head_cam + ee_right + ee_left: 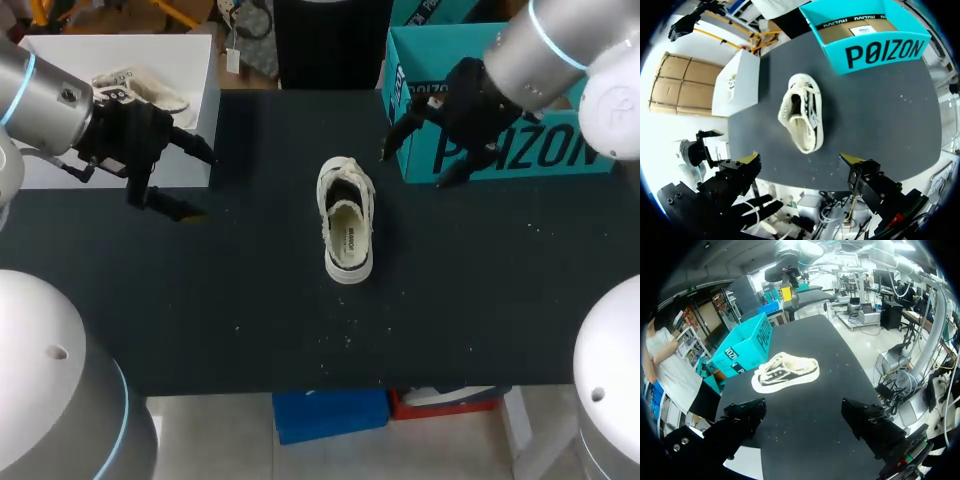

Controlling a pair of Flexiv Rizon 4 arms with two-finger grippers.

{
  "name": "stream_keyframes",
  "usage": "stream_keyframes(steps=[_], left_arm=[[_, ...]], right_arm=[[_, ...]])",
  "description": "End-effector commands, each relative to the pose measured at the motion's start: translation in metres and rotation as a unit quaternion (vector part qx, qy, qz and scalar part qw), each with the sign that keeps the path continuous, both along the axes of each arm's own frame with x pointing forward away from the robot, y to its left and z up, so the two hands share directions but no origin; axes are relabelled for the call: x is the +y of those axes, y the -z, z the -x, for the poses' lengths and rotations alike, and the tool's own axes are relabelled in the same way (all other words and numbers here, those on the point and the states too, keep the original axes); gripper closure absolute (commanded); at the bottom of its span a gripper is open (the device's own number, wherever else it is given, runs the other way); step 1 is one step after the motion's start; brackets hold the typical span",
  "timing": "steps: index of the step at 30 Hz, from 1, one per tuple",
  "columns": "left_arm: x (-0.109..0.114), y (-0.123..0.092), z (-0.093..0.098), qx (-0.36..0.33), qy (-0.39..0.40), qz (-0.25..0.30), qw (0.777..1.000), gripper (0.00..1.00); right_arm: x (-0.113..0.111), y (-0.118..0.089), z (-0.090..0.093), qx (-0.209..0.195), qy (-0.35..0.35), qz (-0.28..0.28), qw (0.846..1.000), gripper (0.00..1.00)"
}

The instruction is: Take the shoe out of the shoebox, open the shoe tongue, remove and reinsert the insole, then place the shoe into the shoebox

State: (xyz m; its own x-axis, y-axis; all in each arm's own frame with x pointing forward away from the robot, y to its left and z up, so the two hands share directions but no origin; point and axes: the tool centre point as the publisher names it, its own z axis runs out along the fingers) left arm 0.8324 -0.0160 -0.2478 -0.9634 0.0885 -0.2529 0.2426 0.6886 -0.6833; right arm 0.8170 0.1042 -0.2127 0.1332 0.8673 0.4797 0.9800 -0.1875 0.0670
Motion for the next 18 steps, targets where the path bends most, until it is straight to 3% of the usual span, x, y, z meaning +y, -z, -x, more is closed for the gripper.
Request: stream_keyframes(steps=[1,12,18], left_arm=[[0.000,0.001,0.001,-0.002,-0.001,0.000,1.000,0.00],[0.000,0.001,0.001,-0.002,-0.001,0.000,1.000,0.00],[0.000,0.001,0.001,-0.002,-0.001,0.000,1.000,0.00]], right_arm=[[0.007,0.004,-0.007,0.009,0.000,0.029,1.000,0.00],[0.020,0.031,-0.033,0.009,-0.083,0.123,0.989,0.00],[0.025,0.046,-0.041,-0.026,-0.090,0.169,0.981,0.00]])
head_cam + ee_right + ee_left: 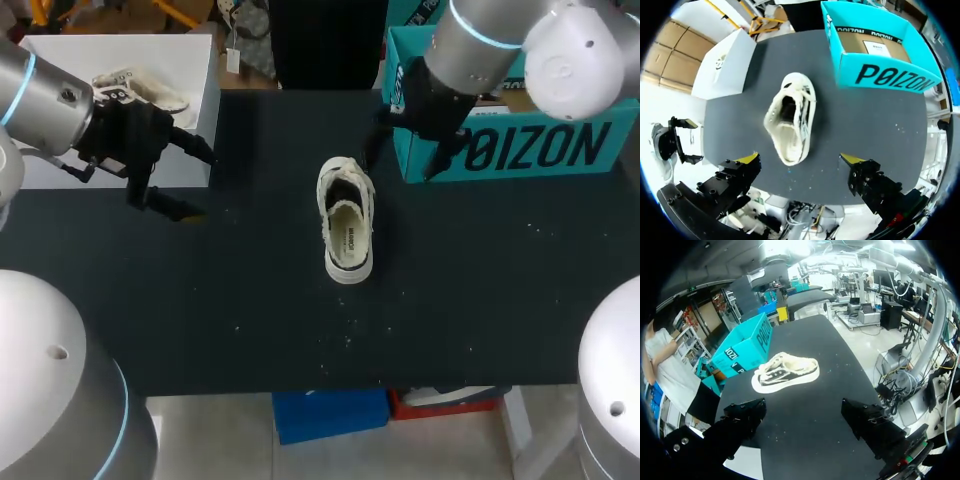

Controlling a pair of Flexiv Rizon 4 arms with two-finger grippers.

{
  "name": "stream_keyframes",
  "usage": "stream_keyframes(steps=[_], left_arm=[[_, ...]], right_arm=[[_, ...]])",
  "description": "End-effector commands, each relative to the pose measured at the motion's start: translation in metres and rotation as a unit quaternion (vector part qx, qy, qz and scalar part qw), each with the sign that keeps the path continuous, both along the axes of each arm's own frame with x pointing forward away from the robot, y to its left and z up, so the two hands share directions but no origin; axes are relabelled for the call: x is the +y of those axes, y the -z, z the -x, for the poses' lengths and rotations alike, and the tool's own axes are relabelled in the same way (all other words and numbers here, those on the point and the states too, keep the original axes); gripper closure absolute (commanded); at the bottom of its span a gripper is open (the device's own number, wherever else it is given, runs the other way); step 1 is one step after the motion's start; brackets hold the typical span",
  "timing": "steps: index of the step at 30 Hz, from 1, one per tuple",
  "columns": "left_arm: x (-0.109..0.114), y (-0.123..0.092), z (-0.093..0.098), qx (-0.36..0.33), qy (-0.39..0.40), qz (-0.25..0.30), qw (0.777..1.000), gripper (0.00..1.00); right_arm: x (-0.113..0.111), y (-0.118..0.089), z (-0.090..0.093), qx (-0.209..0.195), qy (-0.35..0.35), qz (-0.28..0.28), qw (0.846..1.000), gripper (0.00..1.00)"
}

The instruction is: Take the shoe out of the shoebox, open the shoe tongue, remove and reinsert the insole, then place the shoe into the shoebox

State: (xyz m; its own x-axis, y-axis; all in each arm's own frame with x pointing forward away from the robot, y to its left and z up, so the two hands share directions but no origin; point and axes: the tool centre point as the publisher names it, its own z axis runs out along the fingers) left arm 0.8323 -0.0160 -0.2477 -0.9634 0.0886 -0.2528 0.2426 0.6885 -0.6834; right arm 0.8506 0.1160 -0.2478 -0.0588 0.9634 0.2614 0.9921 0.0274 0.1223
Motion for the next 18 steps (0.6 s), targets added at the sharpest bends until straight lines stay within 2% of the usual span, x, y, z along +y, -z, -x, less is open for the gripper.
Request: stream_keyframes(steps=[1,13,14,16,18], left_arm=[[0.000,0.001,0.001,-0.002,-0.001,0.000,1.000,0.00],[0.000,0.001,0.001,-0.002,-0.001,0.000,1.000,0.00],[0.000,0.001,0.001,-0.002,-0.001,0.000,1.000,0.00],[0.000,0.001,0.001,-0.002,-0.001,0.000,1.000,0.00],[0.000,0.001,0.001,-0.002,-0.001,0.000,1.000,0.00]], right_arm=[[0.014,0.014,-0.009,-0.021,0.004,0.053,0.998,0.00],[0.021,0.069,-0.029,-0.020,-0.007,0.061,0.998,0.00],[0.022,0.072,-0.031,-0.021,-0.007,0.061,0.998,0.05],[0.022,0.080,-0.035,-0.019,-0.011,0.069,0.997,0.06],[0.022,0.087,-0.038,-0.019,-0.012,0.068,0.997,0.24]])
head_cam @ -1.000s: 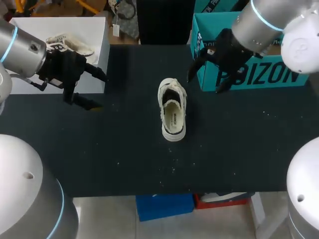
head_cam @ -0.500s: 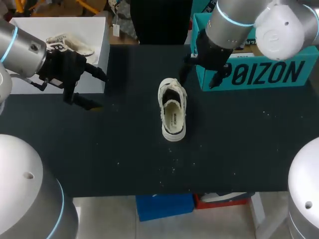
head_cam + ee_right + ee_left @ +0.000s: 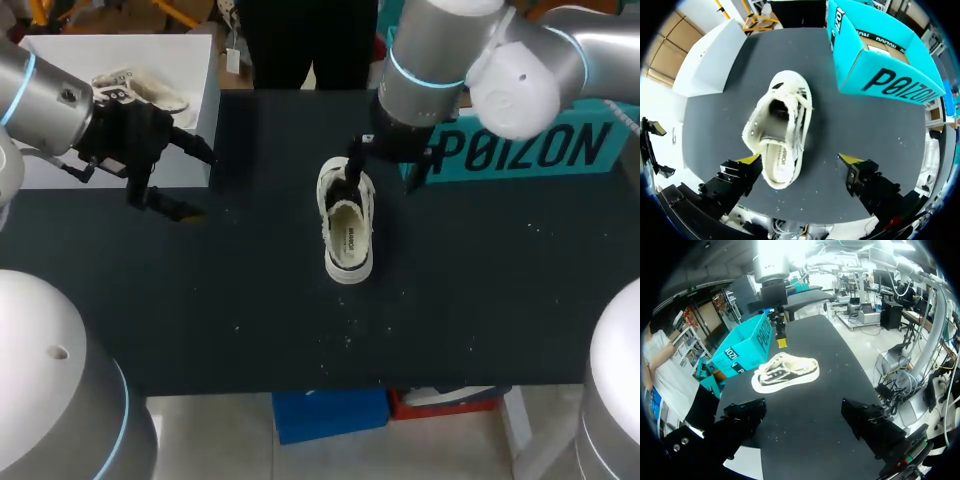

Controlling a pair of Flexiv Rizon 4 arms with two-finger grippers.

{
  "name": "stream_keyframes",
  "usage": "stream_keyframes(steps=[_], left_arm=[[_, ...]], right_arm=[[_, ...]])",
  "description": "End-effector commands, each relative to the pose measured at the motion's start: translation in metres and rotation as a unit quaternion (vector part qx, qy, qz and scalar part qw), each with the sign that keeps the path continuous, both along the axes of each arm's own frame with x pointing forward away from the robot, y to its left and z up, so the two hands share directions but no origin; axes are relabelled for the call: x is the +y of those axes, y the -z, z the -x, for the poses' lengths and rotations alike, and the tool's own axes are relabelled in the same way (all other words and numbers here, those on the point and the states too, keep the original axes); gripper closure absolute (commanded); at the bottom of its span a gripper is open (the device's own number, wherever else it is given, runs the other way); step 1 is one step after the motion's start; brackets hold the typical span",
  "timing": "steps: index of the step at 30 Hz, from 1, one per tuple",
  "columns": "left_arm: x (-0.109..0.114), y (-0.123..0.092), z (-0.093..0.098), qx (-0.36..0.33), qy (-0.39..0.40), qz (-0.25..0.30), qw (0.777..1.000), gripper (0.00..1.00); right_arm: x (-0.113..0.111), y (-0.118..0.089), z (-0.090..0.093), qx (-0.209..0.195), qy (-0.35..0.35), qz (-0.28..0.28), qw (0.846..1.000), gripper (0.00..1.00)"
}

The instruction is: Take the shoe out of the shoebox, open the shoe tongue, remove and reinsert the insole, then place the shoe into the shoebox

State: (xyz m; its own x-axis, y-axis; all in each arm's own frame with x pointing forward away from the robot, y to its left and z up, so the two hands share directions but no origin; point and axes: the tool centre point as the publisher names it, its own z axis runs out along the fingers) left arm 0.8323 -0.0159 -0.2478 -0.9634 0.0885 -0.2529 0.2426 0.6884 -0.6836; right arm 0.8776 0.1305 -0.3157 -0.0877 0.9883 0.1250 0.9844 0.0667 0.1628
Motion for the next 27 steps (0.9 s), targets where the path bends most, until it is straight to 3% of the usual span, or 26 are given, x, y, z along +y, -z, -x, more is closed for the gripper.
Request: stream_keyframes(steps=[1,2,3,5,9,11,24,27], left_arm=[[0.000,0.001,0.001,-0.002,-0.001,0.000,1.000,0.00],[0.000,0.001,0.001,-0.002,-0.001,0.000,1.000,0.00],[0.000,0.001,0.001,-0.002,-0.001,0.000,1.000,0.00],[0.000,0.001,0.001,-0.002,-0.001,0.000,1.000,0.00],[0.000,0.001,0.001,-0.002,-0.001,0.000,1.000,0.00],[0.000,0.001,0.001,-0.002,-0.001,0.000,1.000,0.00],[0.000,0.001,0.001,-0.002,-0.001,0.000,1.000,0.00],[0.000,0.001,0.001,-0.002,-0.001,0.000,1.000,0.00]], right_arm=[[0.008,0.023,-0.013,0.009,-0.007,0.002,1.000,0.20],[0.008,0.028,-0.015,0.009,-0.009,0.002,1.000,0.15],[0.008,0.032,-0.017,0.010,-0.009,0.002,1.000,0.16],[0.009,0.040,-0.021,0.012,-0.012,0.003,1.000,0.09],[0.012,0.052,-0.026,0.015,-0.013,0.007,1.000,0.25],[0.014,0.059,-0.027,0.017,-0.014,0.007,1.000,0.47],[0.016,0.101,-0.035,0.028,-0.014,0.022,0.999,0.54],[0.016,0.104,-0.035,0.034,-0.011,0.030,0.999,0.62]])
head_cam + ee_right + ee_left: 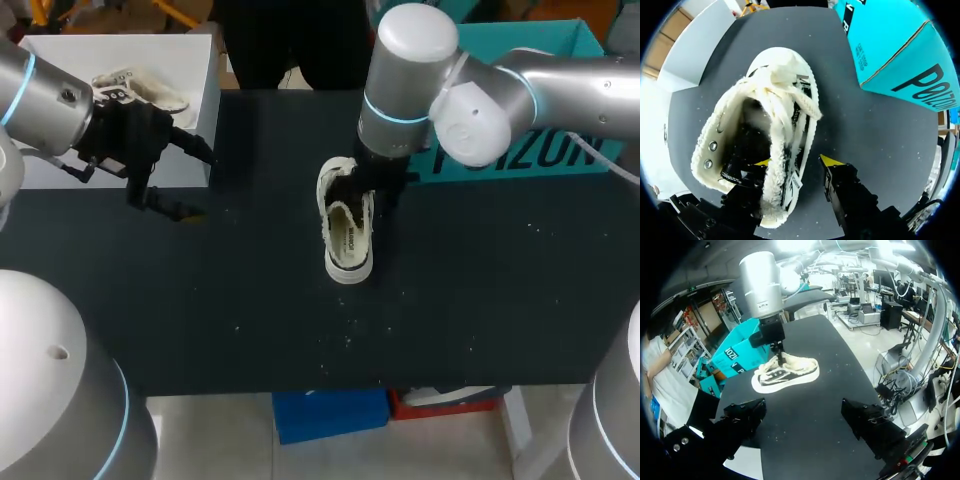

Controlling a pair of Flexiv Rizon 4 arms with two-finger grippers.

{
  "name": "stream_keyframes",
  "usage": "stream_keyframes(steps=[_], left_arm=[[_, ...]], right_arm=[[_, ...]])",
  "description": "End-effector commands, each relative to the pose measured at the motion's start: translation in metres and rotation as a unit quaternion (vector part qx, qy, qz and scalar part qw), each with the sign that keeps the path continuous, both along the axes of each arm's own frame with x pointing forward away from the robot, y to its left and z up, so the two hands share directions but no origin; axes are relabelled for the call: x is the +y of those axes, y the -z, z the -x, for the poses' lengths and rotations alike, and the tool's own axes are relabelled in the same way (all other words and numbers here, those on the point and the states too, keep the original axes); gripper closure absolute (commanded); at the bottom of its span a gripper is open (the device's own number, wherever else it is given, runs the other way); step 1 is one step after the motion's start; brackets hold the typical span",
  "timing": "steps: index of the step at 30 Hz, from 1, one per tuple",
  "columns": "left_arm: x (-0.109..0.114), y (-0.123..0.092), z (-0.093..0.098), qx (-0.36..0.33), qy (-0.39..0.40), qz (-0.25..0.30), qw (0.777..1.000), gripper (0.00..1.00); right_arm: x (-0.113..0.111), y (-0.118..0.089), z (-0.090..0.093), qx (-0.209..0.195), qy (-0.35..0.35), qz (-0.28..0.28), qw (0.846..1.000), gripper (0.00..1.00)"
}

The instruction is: Take the shoe out of the shoebox, open the shoe tongue, remove and reinsert the insole, then place the shoe into the shoebox

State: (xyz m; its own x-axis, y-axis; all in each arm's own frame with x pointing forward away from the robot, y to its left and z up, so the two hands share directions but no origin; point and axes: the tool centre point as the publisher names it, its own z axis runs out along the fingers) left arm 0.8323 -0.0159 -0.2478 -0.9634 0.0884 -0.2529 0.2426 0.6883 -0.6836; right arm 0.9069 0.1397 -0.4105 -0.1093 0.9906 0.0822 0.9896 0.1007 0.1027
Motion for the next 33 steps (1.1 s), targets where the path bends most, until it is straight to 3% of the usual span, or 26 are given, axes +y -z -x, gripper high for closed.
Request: stream_keyframes(steps=[1,4,14,21,25,29,33], left_arm=[[0.000,0.001,0.001,-0.002,-0.001,0.000,1.000,0.00],[0.000,0.001,0.001,-0.002,-0.001,0.000,1.000,0.00],[0.000,0.001,0.001,-0.002,-0.001,0.000,1.000,0.00],[0.000,0.001,0.001,-0.002,-0.001,0.000,1.000,0.00],[0.000,0.001,0.001,-0.002,-0.001,0.000,1.000,0.00],[0.000,0.001,0.001,-0.002,-0.001,0.000,1.000,0.00],[0.000,0.001,0.001,-0.002,-0.001,0.000,1.000,0.00]], right_arm=[[0.007,0.010,-0.006,0.005,0.005,0.007,1.000,0.72],[0.007,0.006,-0.004,0.006,0.010,0.013,1.000,0.99],[-0.002,-0.030,0.007,0.017,0.017,0.040,0.999,1.00],[-0.019,-0.087,0.026,0.020,-0.006,0.073,0.997,1.00],[-0.032,-0.128,0.042,0.003,-0.097,0.067,0.993,1.00],[-0.045,-0.177,0.052,-0.012,-0.239,0.059,0.969,1.00],[-0.055,-0.223,0.054,-0.003,-0.379,0.066,0.923,1.00]])
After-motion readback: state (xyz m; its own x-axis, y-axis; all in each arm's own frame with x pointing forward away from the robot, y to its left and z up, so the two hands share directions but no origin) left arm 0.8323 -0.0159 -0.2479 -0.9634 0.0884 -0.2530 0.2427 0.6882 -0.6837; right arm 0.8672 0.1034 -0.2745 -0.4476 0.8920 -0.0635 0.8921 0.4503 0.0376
